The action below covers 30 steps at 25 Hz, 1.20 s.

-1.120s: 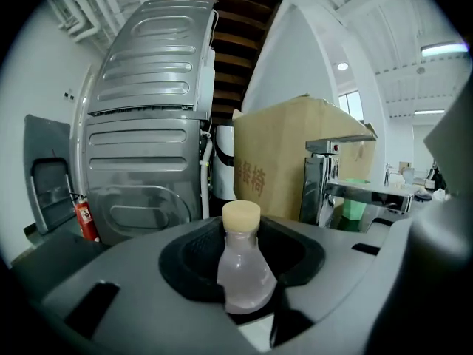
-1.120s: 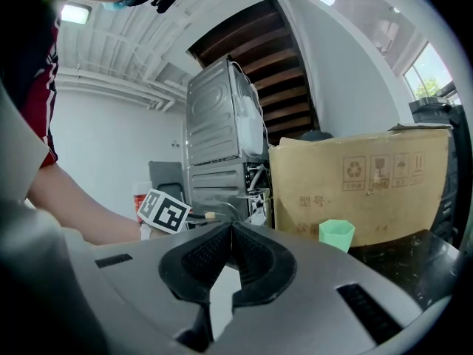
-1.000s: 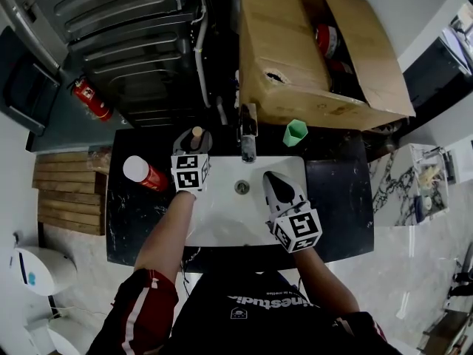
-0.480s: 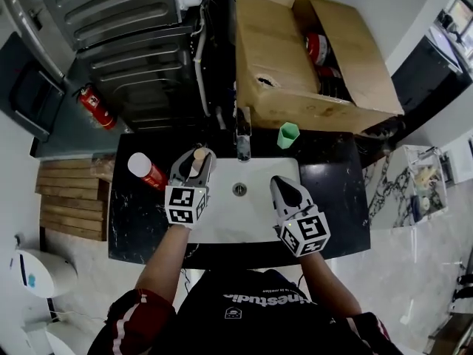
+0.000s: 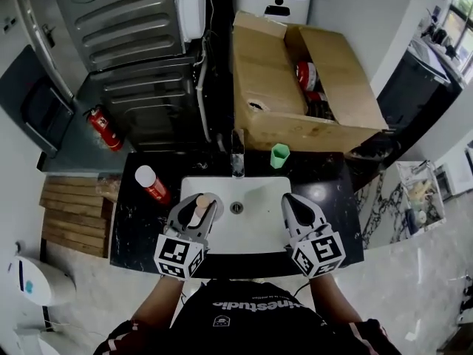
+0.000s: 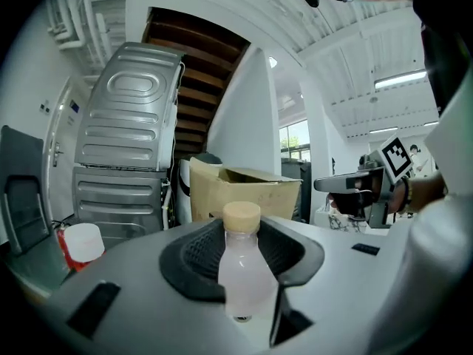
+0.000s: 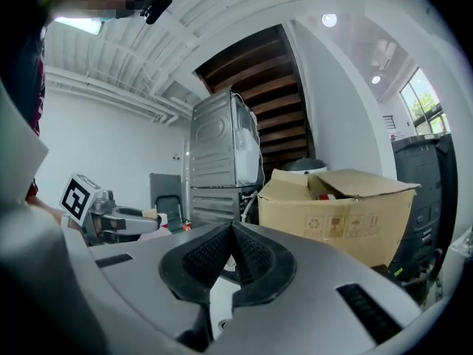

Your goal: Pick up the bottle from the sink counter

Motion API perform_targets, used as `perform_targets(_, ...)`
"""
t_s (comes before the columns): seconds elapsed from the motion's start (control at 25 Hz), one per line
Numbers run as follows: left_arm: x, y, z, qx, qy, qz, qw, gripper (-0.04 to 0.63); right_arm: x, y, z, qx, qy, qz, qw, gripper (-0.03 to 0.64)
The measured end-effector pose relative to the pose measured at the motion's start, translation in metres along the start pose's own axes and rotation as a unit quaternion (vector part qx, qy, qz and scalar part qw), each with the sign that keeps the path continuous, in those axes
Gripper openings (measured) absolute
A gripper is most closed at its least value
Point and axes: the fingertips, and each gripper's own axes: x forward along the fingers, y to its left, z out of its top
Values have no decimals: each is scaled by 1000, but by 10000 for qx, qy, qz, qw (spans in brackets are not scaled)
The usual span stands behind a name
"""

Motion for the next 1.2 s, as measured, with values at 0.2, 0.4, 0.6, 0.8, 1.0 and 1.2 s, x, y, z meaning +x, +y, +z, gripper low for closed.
perform_targets(0.2,-18,-15,20,106,-123,-26,9999,147,-14,-1,9,-13,-157,-123,9998,37)
perform_targets(0.4,-22,-16,36,185,-251,-35,9995,147,-20,1,13,-101,-217,-94,9997,37)
perform_targets(0.6,-23,-20,43,240,-335,-46,9991,147,-25,3,17,-106,-282,-60,9995,37)
perform_targets(0.8,-22,-25,48,265,-369,-96,9989,147,-27,5,17,-116,-288,-37,9995,37)
perform_targets(1.0,-21,-27,51,250,-394,-128,9988,147,-29,5,19,-135,-297,-36,9995,37)
perform_targets(1.2,-20,-30,52,244,-436,-133,9987,147,-32,4,17,-111,-315,-39,9994,37)
